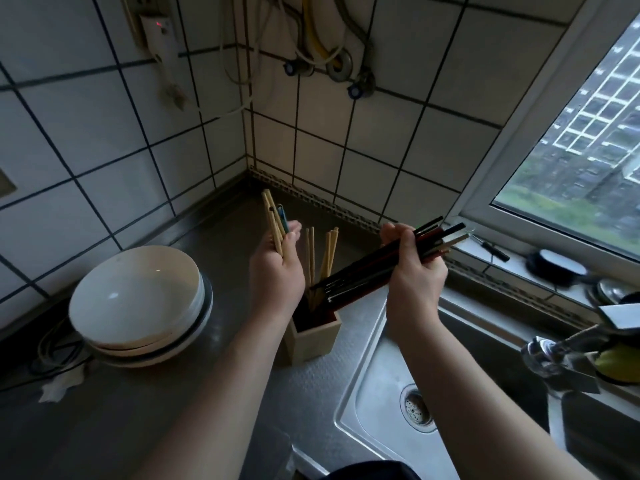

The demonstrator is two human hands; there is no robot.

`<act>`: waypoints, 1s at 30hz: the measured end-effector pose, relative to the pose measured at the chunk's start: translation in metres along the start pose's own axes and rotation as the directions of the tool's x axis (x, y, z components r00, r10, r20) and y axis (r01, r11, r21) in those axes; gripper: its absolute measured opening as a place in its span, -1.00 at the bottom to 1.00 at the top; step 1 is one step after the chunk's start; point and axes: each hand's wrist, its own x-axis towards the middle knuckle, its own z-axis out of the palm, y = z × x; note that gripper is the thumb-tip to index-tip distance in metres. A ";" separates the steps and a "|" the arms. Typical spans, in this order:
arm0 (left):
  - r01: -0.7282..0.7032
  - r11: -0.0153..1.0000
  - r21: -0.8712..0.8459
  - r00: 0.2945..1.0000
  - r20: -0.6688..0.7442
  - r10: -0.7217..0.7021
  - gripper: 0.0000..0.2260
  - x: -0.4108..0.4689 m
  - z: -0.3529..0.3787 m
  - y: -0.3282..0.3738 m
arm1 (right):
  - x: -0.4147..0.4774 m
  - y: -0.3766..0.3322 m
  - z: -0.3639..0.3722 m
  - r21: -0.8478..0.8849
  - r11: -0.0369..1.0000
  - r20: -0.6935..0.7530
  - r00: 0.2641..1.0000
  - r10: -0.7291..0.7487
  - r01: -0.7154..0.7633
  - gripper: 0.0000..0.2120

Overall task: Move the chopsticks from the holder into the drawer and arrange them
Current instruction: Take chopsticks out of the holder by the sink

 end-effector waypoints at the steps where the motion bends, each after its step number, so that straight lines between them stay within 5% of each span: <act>1: -0.033 0.999 0.006 0.999 -0.015 0.033 -0.79 -0.002 -0.002 0.006 | -0.002 -0.006 -0.002 0.015 1.000 0.009 1.000 -0.025 0.025 -0.82; 12: -0.277 0.961 -0.020 0.959 -0.062 0.276 -0.79 -0.062 -0.013 0.069 | -0.040 -0.077 -0.048 0.213 0.946 -0.052 0.969 -0.240 0.245 -0.83; 20: -0.395 0.906 -0.153 0.915 0.026 0.403 -0.79 -0.150 0.021 0.101 | -0.117 -0.140 -0.143 0.316 0.873 -0.174 0.927 -0.331 0.371 -0.84; 30: -0.302 0.903 -0.305 0.826 0.389 0.407 -0.77 -0.375 0.074 0.122 | -0.283 -0.167 -0.347 0.098 0.853 -0.425 0.796 -0.431 0.513 -0.80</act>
